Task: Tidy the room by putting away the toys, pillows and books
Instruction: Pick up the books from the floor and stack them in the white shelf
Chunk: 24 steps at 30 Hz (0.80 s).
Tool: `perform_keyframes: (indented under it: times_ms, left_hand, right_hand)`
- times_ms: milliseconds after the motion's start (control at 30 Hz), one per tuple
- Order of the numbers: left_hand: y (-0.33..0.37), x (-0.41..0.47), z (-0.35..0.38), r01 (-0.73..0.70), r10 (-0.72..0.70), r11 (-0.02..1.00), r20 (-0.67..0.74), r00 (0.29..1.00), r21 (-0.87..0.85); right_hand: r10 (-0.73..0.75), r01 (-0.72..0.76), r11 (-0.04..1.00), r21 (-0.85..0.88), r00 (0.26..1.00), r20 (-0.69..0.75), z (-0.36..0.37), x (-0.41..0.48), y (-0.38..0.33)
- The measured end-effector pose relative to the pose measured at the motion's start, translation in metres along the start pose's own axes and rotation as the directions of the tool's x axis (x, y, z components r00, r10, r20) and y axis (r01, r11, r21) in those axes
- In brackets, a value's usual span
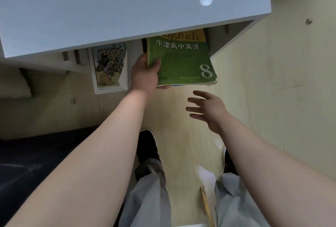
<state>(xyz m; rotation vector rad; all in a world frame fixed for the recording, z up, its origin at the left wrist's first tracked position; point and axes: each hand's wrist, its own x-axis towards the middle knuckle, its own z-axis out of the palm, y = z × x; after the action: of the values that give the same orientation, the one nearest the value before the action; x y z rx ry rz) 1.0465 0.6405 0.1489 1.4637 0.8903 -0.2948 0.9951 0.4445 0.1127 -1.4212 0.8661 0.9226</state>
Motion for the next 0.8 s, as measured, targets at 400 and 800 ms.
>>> perform_keyframes:
  times_ms: [400, 800]
  left_hand:
    - [-0.039, -0.014, 0.037, 0.033, 0.103, 0.825, -0.207, 0.973, 0.564]
    - [-0.077, -0.027, 0.057, 0.492, -0.509, 0.861, -0.239, 0.827, -0.130]
  right_hand:
    - [-0.064, 0.065, 0.998, 0.016, 0.997, -0.046, -0.038, 0.013, -0.021]
    - [-0.063, 0.077, 0.995, 0.060, 0.976, -0.210, -0.037, 0.046, -0.024]
